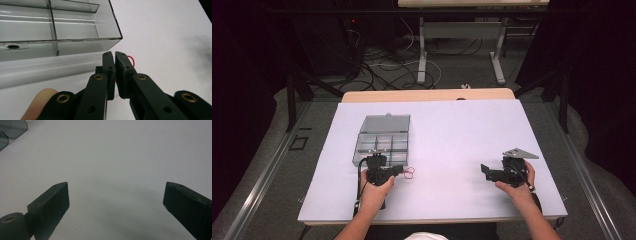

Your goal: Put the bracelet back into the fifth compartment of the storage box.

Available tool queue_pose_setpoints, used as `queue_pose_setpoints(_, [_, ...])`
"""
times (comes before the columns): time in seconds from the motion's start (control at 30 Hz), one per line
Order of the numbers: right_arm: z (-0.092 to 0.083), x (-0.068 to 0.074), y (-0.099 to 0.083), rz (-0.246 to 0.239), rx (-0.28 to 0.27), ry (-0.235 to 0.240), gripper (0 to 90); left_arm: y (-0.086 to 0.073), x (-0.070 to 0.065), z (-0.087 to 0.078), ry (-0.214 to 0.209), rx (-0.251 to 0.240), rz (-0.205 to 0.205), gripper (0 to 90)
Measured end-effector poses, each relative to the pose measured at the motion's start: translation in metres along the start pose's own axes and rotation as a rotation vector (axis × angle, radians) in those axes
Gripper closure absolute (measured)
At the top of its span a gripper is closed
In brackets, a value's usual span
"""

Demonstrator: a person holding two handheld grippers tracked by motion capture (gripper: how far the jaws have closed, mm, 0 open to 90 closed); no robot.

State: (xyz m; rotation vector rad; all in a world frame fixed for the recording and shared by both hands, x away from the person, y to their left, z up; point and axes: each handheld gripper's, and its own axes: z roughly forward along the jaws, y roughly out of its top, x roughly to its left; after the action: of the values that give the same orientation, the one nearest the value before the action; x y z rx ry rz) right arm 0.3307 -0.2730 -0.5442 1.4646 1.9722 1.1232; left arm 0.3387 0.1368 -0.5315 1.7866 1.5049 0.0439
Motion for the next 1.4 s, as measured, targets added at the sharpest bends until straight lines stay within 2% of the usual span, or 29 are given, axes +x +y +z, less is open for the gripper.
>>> queue_pose_setpoints(0.07, [0.0, 0.0, 0.0, 0.0, 0.001, 0.0, 6.3, 0.0, -0.001, 0.0, -0.002, -0.011, 0.0, 87.0])
queue_pose_setpoints(0.23, [0.001, 0.0, 0.0, -0.002, 0.001, 0.0, 6.3, 0.001, -0.002, -0.002, 0.006, -0.004, 0.033, 87.0])
queue_pose_setpoints(0.5, [0.002, -0.001, 0.0, 0.002, -0.001, -0.005, 6.5, 0.002, -0.002, -0.004, 0.006, -0.024, 0.031, 87.0])
queue_pose_setpoints(0.53, [0.002, -0.001, 0.0, -0.003, 0.001, -0.003, 6.5, 0.003, -0.002, -0.005, 0.005, -0.012, 0.037, 87.0])
queue_pose_setpoints(0.67, [0.001, 0.0, 0.0, 0.002, 0.001, -0.001, 6.5, 0.004, -0.003, -0.007, 0.023, -0.039, 0.049, 87.0])
queue_pose_setpoints(0.77, [0.001, -0.001, 0.0, -0.001, -0.001, 0.001, 6.5, 0.005, -0.004, -0.009, 0.02, -0.041, 0.06, 87.0])
queue_pose_setpoints(0.9, [0.002, -0.001, 0.001, -0.012, -0.004, -0.001, 6.5, 0.006, -0.005, -0.011, 0.027, -0.053, 0.056, 87.0])
queue_pose_setpoints(1.33, [0.001, -0.001, 0.0, 0.007, 0.0, 0.0, 6.6, 0.012, 0.0, -0.019, 0.024, -0.081, 0.04, 87.0])
queue_pose_setpoints(1.4, [0.002, -0.003, -0.001, -0.004, 0.0, 0.0, 6.6, 0.013, 0.001, -0.02, 0.02, -0.084, 0.033, 87.0])
